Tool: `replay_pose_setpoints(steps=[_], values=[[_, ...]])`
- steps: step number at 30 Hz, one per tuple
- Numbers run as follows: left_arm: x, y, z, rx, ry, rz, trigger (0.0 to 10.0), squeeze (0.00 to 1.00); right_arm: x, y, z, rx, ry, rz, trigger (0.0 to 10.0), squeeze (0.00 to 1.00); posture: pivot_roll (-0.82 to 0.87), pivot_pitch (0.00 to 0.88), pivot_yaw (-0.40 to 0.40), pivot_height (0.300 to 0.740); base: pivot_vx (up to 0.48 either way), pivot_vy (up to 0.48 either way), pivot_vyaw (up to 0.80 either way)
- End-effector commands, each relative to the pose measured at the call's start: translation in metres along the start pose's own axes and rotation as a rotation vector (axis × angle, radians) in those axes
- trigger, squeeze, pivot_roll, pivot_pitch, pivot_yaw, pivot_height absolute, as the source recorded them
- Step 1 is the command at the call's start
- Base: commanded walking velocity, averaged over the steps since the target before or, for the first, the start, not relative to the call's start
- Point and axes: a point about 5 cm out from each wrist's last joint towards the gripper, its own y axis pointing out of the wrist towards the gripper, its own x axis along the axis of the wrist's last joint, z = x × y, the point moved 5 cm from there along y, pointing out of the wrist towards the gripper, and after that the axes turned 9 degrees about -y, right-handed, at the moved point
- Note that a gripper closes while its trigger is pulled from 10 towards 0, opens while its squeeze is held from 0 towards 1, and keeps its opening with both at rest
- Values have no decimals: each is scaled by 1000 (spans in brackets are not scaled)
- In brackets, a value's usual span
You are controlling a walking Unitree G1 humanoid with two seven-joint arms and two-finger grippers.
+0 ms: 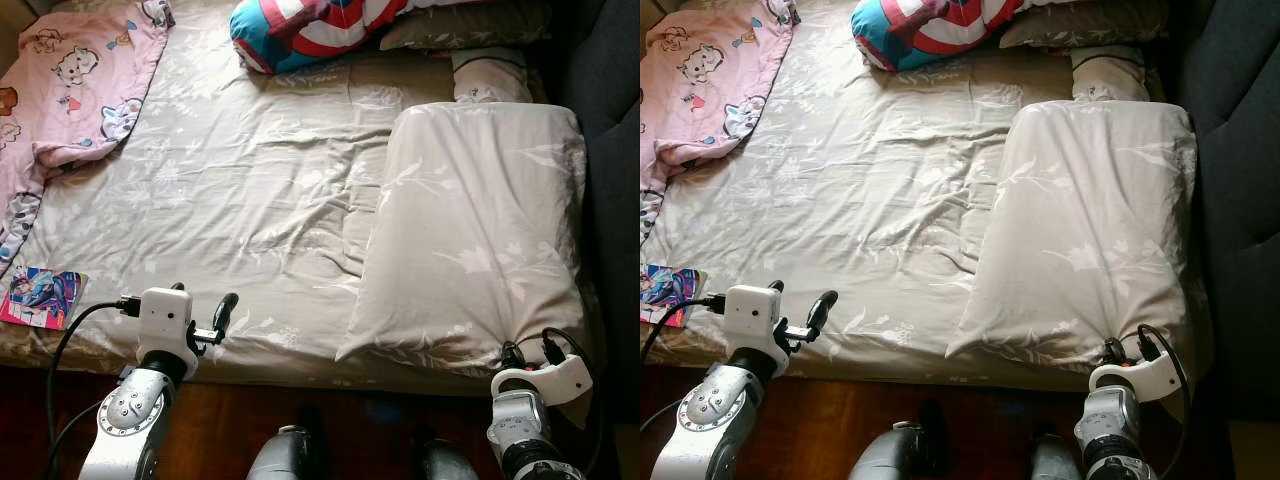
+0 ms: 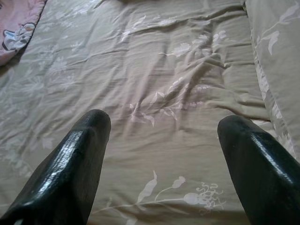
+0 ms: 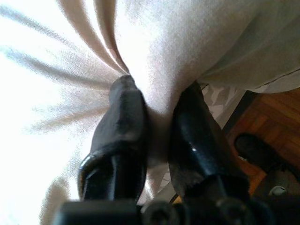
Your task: Clean up the room
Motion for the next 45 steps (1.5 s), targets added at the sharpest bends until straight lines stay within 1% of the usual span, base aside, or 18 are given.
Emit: replay_pose_setpoints(steps=[1,4,7,9,11,13,17,21,24,25,26,28,29,30,31,32,43,45], values=[[-10,-4,7,27,8,30,10000,0,-14,-8,-31,-101,9,38,0,0,24,328,146,740,0,0,0],[-9,-1,8,34,0,20,10000,0,-8,-7,-32,-111,8,18,0,0,16,316,140,740,0,0,0],[-9,0,9,42,-6,13,10000,0,10,-4,-37,-121,11,-42,0,0,8,309,137,740,0,0,0],[-10,2,9,44,-10,11,10000,0,29,-2,-42,-138,17,-97,0,0,-5,305,133,740,0,0,0],[-12,4,8,47,-18,8,10000,0,59,-1,-52,-172,19,-187,0,0,-9,303,131,740,0,0,0],[-12,5,8,47,-21,8,10000,0,68,-1,-54,-184,6,-210,0,0,-14,297,128,740,0,0,0],[-13,7,6,43,-25,4,10000,0,96,-3,-59,-197,-20,-301,0,0,-21,286,120,740,0,0,0],[-14,9,6,42,-27,1,10000,0,98,-3,-58,-191,-23,-307,0,0,-28,279,116,740,0,0,0],[-17,12,4,40,-30,2,10000,0,85,-2,-55,-181,-58,-253,0,0,-33,265,110,740,0,0,0],[-18,12,3,35,-32,5,10000,0,75,-2,-56,-184,-77,-217,6980,0,-32,260,108,740,0,0,0],[-19,12,1,30,-33,7,10000,0,66,-3,-56,-180,-92,-188,10000,0,-31,258,107,740,0,0,0],[-21,13,0,23,-35,11,10000,0,48,-4,-54,-159,-122,-127,10000,0,-32,244,101,740,0,0,0],[-22,14,0,24,-35,10,10000,0,34,-5,-53,-148,-146,-76,10000,0,-32,239,100,740,0,0,0],[-22,14,0,24,-35,10,10000,0,34,-5,-53,-148,-146,-76,10000,0,-32,239,100,740,0,0,0],[-21,15,0,26,-35,8,10000,0,23,-6,-53,-145,-157,-40,10000,0,-29,231,98,740,0,0,0],[-21,16,1,27,-35,7,10000,0,19,-7,-53,-145,-154,-29,10000,0,-29,231,98,740,0,0,0],[-22,22,0,31,-40,-6,10000,0,15,-6,-52,-140,-172,-3,10000,0,-35,196,89,740,0,0,0],[-24,23,-1,31,-44,-7,10000,0,18,-6,-51,-136,-183,-9,10000,27,-40,189,87,740,0,0,0]])
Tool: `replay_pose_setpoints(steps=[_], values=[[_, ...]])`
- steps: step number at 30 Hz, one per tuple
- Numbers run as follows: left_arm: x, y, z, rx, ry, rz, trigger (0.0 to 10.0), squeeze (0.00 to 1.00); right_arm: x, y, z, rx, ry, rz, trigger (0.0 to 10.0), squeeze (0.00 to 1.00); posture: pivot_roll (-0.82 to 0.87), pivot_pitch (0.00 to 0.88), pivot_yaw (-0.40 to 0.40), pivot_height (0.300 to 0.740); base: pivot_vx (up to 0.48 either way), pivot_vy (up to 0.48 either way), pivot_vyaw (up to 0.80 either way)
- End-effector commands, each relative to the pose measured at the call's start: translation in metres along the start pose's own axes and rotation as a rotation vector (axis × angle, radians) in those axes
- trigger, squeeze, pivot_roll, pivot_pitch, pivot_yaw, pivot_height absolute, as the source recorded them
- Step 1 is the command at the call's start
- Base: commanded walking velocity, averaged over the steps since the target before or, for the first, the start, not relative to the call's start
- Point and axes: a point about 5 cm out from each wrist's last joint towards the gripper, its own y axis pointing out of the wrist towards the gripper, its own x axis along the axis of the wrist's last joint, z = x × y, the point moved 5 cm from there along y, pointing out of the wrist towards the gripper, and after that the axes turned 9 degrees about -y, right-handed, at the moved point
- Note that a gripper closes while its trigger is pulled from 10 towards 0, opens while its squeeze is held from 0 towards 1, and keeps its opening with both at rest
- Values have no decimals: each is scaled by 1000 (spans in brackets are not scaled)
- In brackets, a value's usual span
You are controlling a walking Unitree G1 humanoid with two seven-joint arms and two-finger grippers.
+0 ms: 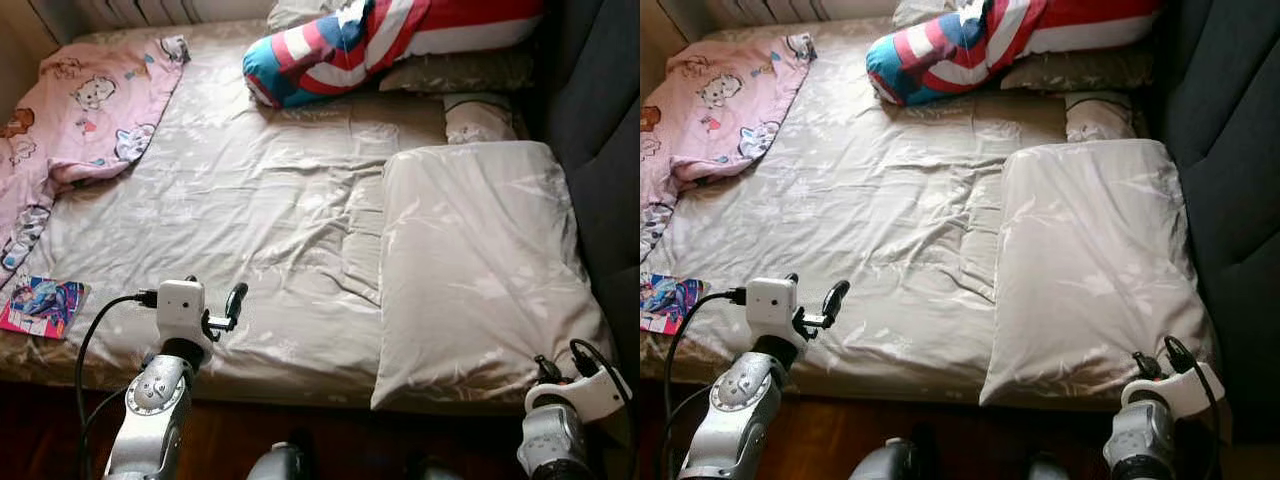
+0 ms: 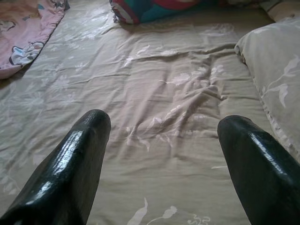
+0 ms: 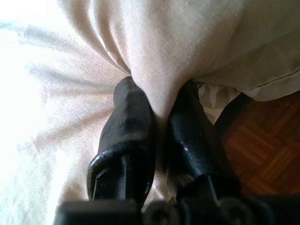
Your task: Clean up the room
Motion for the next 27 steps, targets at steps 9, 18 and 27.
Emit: replay_pose_setpoints(steps=[9,18,27], values=[[-16,3,2,28,-16,33,10000,0,6,0,6,56,-228,-36,10000,1000,-67,167,75,740,0,0,0],[-39,0,13,91,-64,80,10000,0,-4,-7,36,234,-446,-65,10000,922,-78,136,60,740,0,0,0],[-110,-24,33,224,-147,327,10000,0,-75,-39,63,582,-819,80,10000,0,-106,86,49,740,0,0,0]])
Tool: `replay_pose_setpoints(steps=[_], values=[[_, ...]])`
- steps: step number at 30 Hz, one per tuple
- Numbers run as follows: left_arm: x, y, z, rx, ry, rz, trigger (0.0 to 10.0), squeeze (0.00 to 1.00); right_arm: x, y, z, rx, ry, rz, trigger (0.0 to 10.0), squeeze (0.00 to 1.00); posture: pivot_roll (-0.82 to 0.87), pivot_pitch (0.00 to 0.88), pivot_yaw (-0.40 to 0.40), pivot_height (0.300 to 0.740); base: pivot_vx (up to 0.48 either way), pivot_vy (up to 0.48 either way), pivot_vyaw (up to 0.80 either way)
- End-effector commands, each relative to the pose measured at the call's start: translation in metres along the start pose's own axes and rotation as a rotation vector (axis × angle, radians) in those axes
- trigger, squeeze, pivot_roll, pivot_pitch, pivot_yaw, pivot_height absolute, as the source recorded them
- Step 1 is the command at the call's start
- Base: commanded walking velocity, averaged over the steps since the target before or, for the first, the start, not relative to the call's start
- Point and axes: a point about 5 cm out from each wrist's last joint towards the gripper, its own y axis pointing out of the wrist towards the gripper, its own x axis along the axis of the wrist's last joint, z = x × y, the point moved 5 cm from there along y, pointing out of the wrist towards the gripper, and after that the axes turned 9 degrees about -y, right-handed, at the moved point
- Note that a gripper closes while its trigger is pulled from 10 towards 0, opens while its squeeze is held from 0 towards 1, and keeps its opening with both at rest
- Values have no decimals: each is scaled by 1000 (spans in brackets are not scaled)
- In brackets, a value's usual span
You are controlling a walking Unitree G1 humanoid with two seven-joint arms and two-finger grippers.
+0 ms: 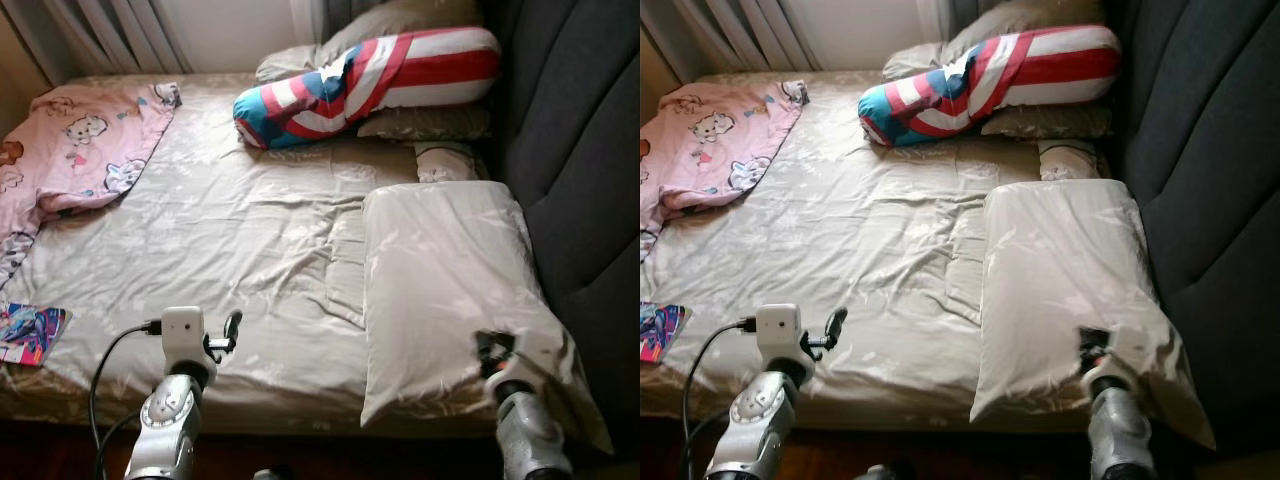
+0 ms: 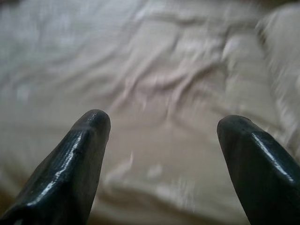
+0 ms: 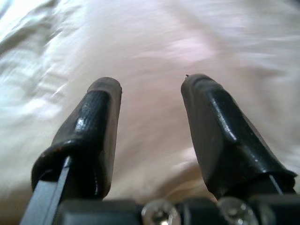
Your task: Clean up the room
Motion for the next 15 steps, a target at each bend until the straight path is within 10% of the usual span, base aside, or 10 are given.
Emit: replay_pose_setpoints(steps=[1,15], values=[[-31,-8,15,53,27,111,10000,0,-30,-10,14,73,-99,98,10000,0,-111,81,52,740,0,0,0],[-119,-55,50,152,121,471,10000,0,-104,-48,3,-23,-22,393,10000,0,-123,25,70,740,0,0,0]])
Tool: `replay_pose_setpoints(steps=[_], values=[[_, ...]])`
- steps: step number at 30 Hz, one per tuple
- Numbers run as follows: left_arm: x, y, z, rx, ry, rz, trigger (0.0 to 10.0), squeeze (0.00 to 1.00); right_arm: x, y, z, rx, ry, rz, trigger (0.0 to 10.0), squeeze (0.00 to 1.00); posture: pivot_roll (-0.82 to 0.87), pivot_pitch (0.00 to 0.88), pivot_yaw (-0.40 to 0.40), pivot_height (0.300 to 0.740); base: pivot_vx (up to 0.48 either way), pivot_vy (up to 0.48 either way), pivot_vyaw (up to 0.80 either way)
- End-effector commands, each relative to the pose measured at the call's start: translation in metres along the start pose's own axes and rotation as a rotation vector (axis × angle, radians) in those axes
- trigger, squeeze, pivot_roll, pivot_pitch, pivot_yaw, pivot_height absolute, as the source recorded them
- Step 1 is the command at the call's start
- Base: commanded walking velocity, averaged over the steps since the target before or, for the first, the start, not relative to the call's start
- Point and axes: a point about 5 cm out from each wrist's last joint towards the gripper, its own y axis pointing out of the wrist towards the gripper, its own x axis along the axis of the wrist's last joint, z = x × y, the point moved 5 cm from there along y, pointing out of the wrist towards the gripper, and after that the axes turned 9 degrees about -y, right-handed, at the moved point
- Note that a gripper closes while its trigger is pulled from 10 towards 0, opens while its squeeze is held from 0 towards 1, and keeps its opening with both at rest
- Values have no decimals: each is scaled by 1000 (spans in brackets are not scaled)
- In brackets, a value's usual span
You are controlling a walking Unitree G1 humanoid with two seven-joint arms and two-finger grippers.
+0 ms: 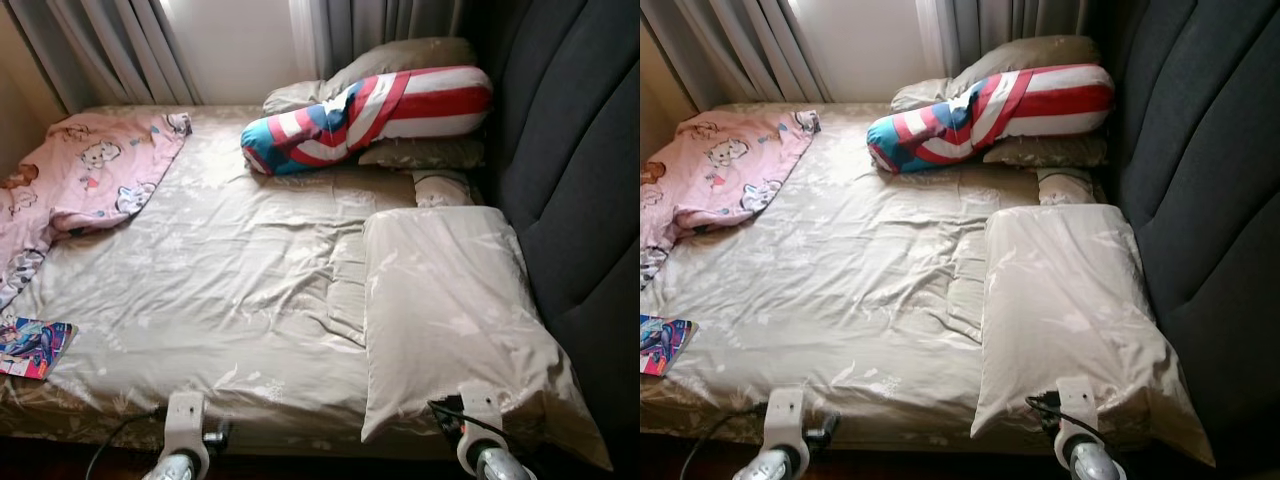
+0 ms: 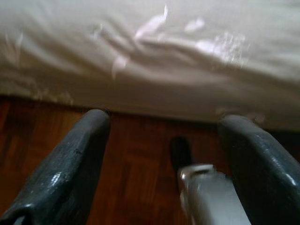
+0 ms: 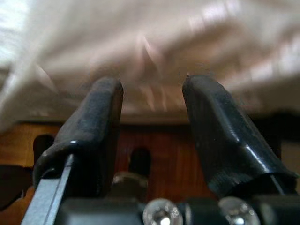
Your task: Clean up the room
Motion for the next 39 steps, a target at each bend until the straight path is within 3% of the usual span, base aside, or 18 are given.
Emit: replay_pose_setpoints(steps=[1,3,10,18,23,29,39], values=[[-10,-2,4,24,25,38,10000,0,-17,-4,2,-8,38,62,10000,0,-130,14,72,740,0,0,0],[-16,-2,6,35,27,63,10000,0,-28,-6,4,-9,31,103,10000,0,-137,11,62,740,0,0,0],[-14,-1,2,41,7,45,10000,0,-33,-8,6,12,0,119,10000,0,-138,6,25,740,0,0,0],[-41,-10,8,78,-26,114,10000,0,-35,-8,6,30,-56,139,10000,0,-126,0,29,740,0,0,0],[-44,-11,10,84,-32,119,10000,0,-33,-7,7,18,-89,130,10000,0,-114,0,31,740,0,-28,129],[-44,-12,10,82,-29,115,10000,0,-37,-8,14,36,-63,146,10000,0,-116,0,32,740,0,0,657],[-48,-12,10,78,-21,138,10000,0,-43,-10,14,31,-27,163,10000,0,-120,0,46,740,0,129,0]])
